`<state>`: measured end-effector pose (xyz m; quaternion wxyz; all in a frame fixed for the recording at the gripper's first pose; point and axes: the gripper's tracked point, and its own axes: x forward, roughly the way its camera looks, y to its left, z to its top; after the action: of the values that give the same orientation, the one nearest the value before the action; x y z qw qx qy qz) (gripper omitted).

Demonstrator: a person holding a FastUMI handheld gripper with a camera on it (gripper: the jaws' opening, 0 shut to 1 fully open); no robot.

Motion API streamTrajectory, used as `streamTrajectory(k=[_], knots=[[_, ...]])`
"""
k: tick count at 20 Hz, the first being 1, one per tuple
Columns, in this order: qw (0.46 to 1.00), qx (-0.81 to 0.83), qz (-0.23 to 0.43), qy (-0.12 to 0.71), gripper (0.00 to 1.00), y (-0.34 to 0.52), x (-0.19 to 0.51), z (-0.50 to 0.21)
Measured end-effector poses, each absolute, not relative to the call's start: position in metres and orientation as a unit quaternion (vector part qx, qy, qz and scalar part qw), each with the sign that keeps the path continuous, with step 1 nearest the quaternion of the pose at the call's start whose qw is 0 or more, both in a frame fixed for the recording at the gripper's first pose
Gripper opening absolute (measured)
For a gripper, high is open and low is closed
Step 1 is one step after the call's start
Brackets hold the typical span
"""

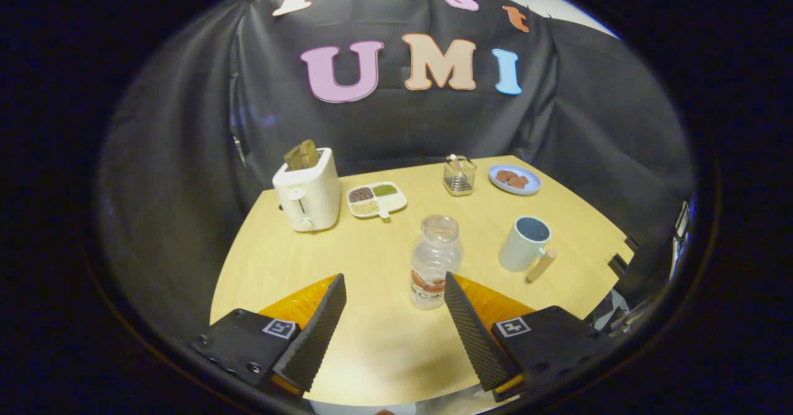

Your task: Take the bottle from table, then pour the juice into the cup, finally place the bottle on the coaster

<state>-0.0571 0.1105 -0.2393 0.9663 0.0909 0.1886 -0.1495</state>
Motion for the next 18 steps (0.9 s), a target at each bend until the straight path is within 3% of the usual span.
streamTrajectory(k=[8,18], knots=[[0.945,0.095,-0.207,0.236,1.00,0.082,-0.026,-0.298],[0.938,0.090,-0.220,0.252,1.00,0.060,0.012,-0.326]])
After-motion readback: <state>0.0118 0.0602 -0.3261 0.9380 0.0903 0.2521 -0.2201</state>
